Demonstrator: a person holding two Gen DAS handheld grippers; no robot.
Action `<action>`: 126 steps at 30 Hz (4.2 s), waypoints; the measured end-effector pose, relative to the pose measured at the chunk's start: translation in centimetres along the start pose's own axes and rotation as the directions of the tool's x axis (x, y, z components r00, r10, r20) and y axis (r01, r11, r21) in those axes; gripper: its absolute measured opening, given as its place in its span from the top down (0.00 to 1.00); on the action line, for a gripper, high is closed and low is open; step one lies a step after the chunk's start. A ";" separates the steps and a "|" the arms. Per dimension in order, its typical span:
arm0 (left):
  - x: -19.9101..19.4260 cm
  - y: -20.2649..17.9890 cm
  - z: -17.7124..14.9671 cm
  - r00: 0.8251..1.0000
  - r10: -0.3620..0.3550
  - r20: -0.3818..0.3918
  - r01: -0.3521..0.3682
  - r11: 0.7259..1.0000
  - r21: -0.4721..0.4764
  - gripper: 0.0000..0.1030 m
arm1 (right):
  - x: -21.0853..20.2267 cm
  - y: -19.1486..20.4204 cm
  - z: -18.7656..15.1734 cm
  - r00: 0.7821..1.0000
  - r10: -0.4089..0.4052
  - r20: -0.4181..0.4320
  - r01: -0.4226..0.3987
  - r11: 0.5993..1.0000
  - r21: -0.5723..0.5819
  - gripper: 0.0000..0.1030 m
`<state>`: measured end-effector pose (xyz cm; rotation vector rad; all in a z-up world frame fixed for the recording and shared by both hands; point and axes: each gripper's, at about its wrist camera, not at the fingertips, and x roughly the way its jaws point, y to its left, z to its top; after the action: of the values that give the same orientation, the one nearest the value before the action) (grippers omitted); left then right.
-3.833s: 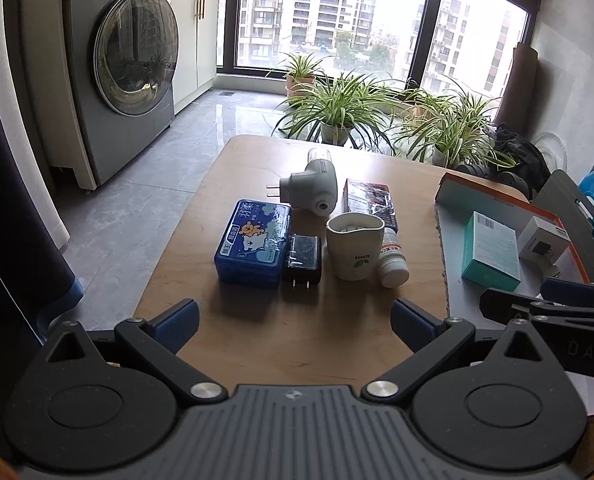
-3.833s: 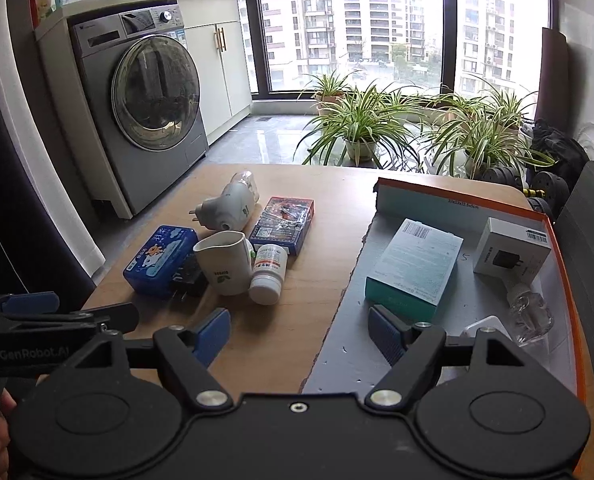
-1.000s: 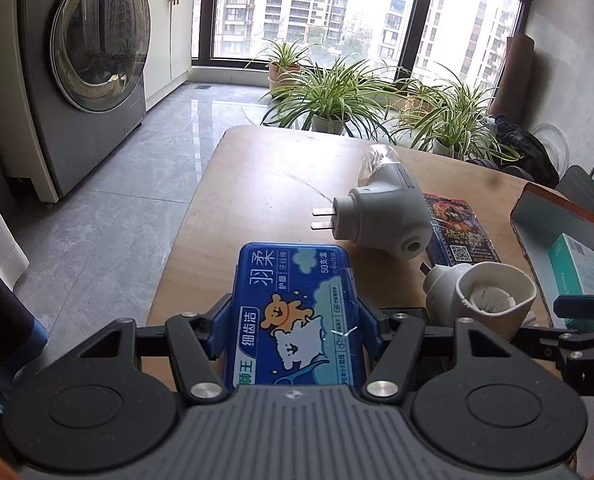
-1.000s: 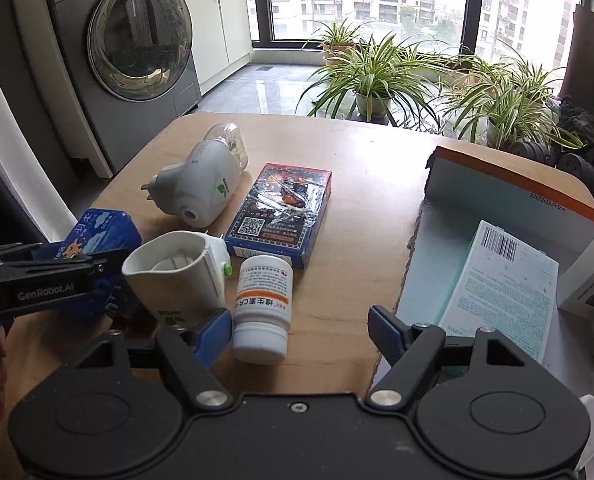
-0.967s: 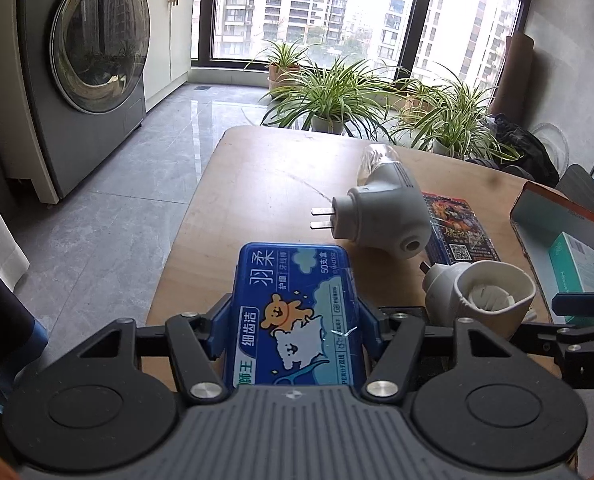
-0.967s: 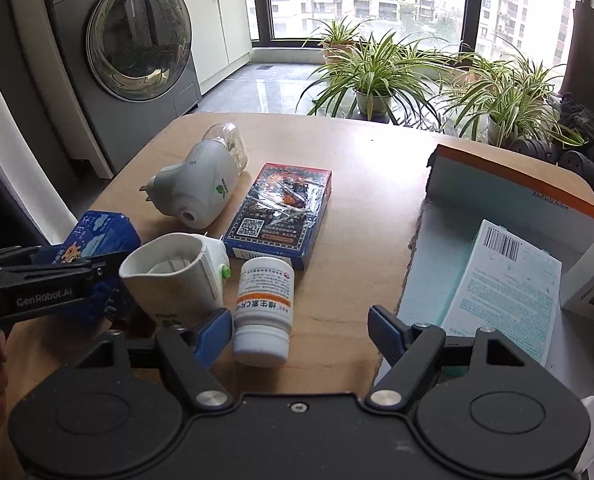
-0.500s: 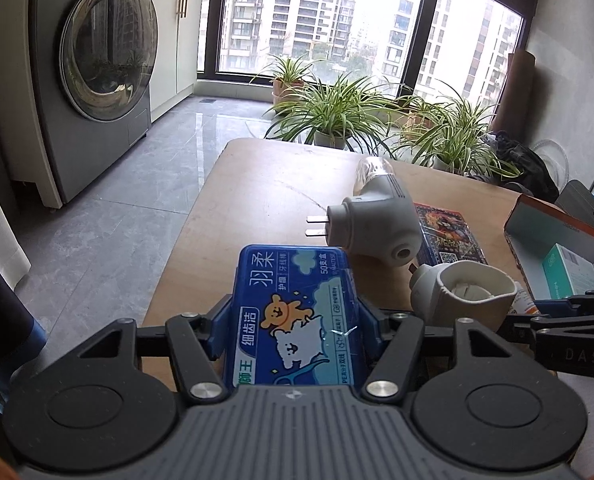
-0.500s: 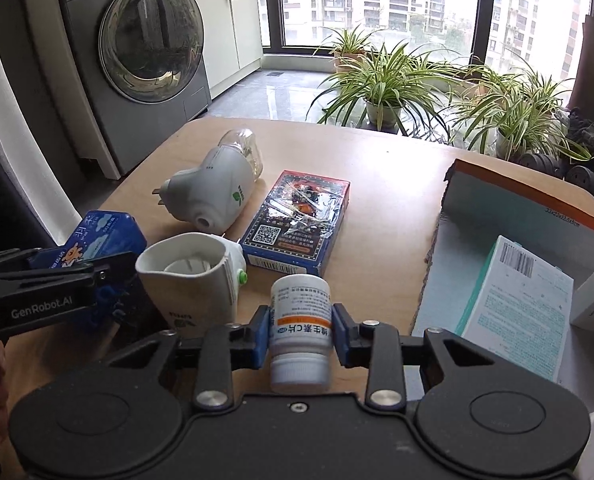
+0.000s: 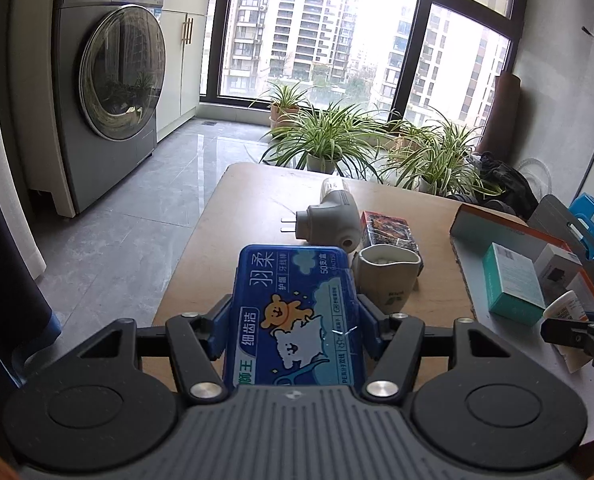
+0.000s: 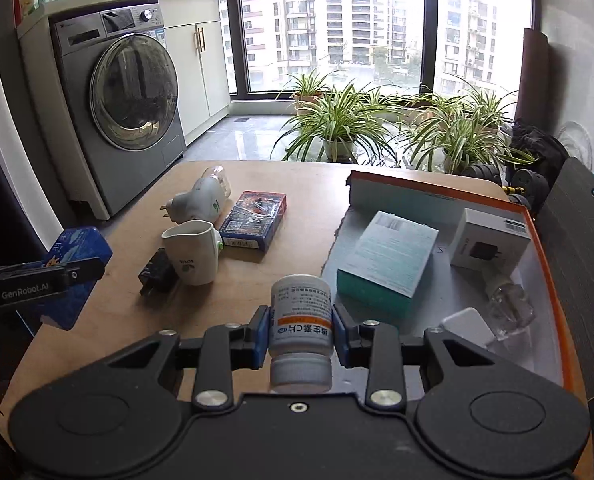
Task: Organize rigid objects
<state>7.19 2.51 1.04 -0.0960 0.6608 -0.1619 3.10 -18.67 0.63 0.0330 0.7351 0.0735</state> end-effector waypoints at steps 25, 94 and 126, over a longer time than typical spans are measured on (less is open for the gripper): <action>-3.1 -16.6 -2.7 0.966 -0.257 -0.035 0.259 0.955 0.147 0.39 | -8.7 -10.8 -5.6 0.983 -0.159 0.088 0.139 0.970 0.200 0.61; -3.7 -16.9 -2.9 0.971 -0.232 -0.058 0.238 0.961 0.142 0.39 | -8.1 -9.2 -4.3 0.989 -0.122 0.080 0.110 0.983 0.148 0.61; -2.9 -16.8 -3.5 0.970 -0.230 -0.078 0.239 0.962 0.133 0.39 | -7.3 -9.1 -5.0 0.990 -0.124 0.069 0.112 0.982 0.152 0.61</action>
<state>0.75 -13.58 2.41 -0.0329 0.6966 -0.4413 -5.18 -28.34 1.31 0.1330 0.6618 -0.0954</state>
